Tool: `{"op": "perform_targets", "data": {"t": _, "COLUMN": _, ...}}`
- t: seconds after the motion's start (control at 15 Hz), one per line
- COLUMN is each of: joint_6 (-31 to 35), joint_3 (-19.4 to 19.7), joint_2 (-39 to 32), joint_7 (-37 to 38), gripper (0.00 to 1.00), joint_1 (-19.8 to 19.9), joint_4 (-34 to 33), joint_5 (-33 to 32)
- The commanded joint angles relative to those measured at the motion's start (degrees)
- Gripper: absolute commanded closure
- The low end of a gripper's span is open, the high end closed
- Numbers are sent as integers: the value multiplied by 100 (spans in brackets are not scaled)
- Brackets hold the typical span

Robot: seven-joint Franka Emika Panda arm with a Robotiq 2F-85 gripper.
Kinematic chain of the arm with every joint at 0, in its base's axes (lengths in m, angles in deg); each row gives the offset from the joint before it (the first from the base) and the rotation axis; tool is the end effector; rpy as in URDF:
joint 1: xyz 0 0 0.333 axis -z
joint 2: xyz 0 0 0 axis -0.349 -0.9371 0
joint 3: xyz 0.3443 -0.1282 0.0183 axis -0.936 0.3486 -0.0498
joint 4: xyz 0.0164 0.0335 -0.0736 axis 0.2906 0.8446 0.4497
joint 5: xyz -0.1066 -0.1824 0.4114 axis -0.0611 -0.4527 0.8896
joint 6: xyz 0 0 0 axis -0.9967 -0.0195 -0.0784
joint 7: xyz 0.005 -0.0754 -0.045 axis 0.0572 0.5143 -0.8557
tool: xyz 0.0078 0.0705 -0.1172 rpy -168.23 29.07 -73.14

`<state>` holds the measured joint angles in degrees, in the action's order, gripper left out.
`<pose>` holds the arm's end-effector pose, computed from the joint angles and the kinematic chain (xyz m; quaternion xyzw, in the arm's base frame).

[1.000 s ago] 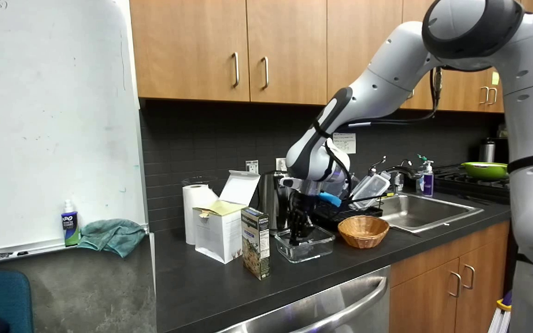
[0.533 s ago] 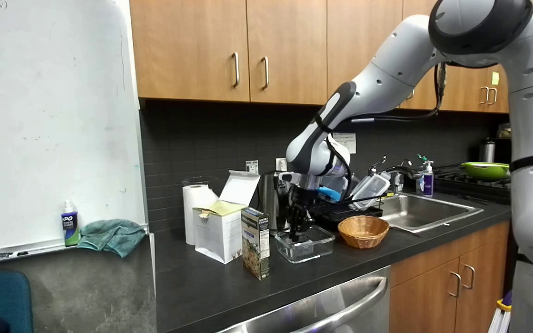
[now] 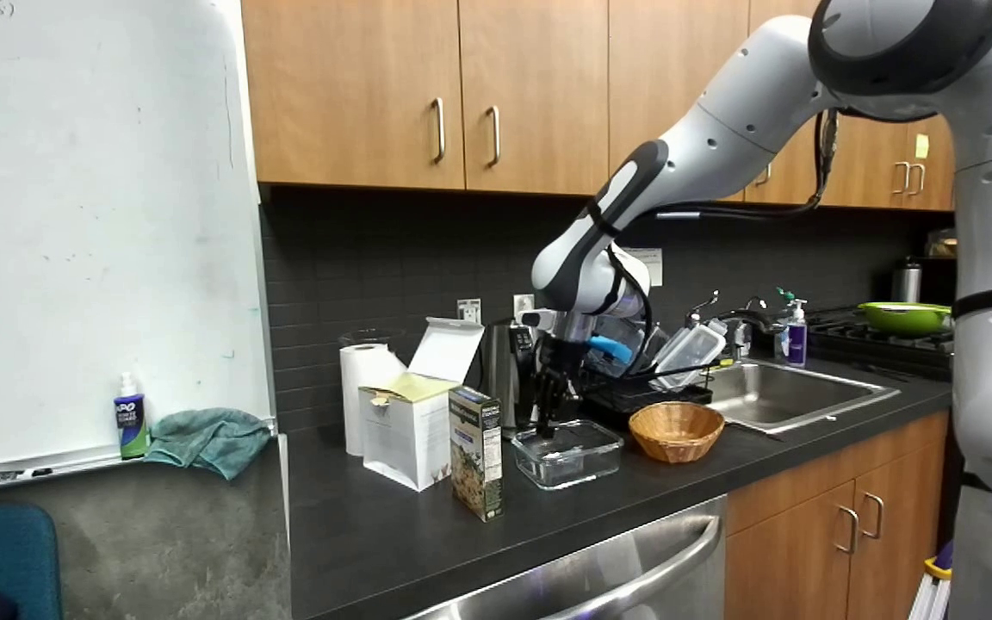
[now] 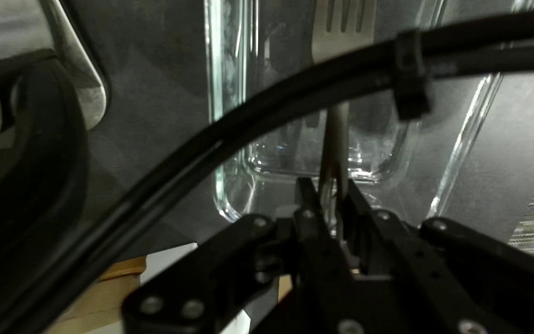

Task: Use the silver spoon in the glass bowl to place contents from the bowl into the basket.

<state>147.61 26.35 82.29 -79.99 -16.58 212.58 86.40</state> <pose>0.5951 -0.0329 0.3006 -0.7858 -0.6078 -0.1135 0.0129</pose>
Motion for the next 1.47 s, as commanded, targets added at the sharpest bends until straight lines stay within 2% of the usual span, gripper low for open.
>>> {"op": "perform_targets", "data": {"t": 0.0, "joint_6": -302, "joint_3": 19, "joint_2": 198, "joint_7": 261, "gripper": 96, "joint_1": -27, "joint_4": -52, "joint_5": -190}}
{"op": "perform_targets", "data": {"t": 1.4, "joint_6": -1114, "joint_3": 250, "joint_2": 901, "joint_7": 1520, "gripper": 96, "joint_1": -46, "joint_4": 72, "joint_5": -805}}
